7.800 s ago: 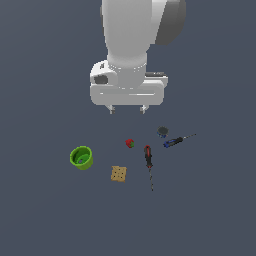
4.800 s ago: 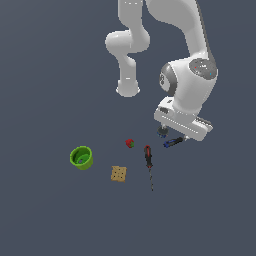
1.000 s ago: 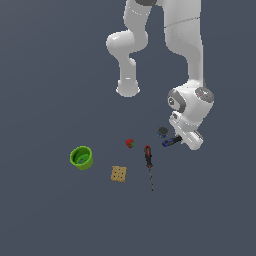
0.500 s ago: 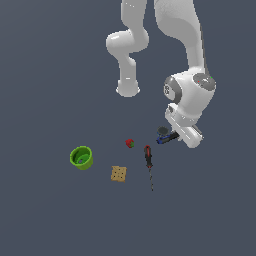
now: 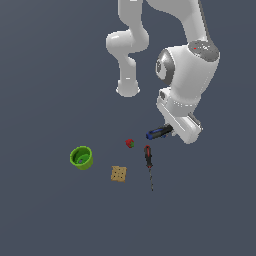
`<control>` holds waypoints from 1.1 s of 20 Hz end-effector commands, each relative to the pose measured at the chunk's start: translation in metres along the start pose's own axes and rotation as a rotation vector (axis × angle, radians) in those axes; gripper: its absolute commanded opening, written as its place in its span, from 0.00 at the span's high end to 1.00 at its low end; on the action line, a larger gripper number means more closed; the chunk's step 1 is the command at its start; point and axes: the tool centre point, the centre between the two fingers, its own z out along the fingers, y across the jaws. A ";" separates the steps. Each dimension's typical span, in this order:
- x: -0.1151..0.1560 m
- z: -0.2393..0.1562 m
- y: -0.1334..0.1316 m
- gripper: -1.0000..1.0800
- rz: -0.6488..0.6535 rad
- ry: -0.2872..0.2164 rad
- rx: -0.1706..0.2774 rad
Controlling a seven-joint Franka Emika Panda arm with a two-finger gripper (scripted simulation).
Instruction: Pick up a designated object from a clutter of objects.
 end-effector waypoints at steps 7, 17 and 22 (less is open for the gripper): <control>0.061 -0.085 -0.013 1.00 -0.001 0.001 0.000; 0.119 -0.169 -0.029 1.00 -0.004 0.001 0.001; 0.140 -0.200 -0.037 1.00 -0.006 0.001 0.002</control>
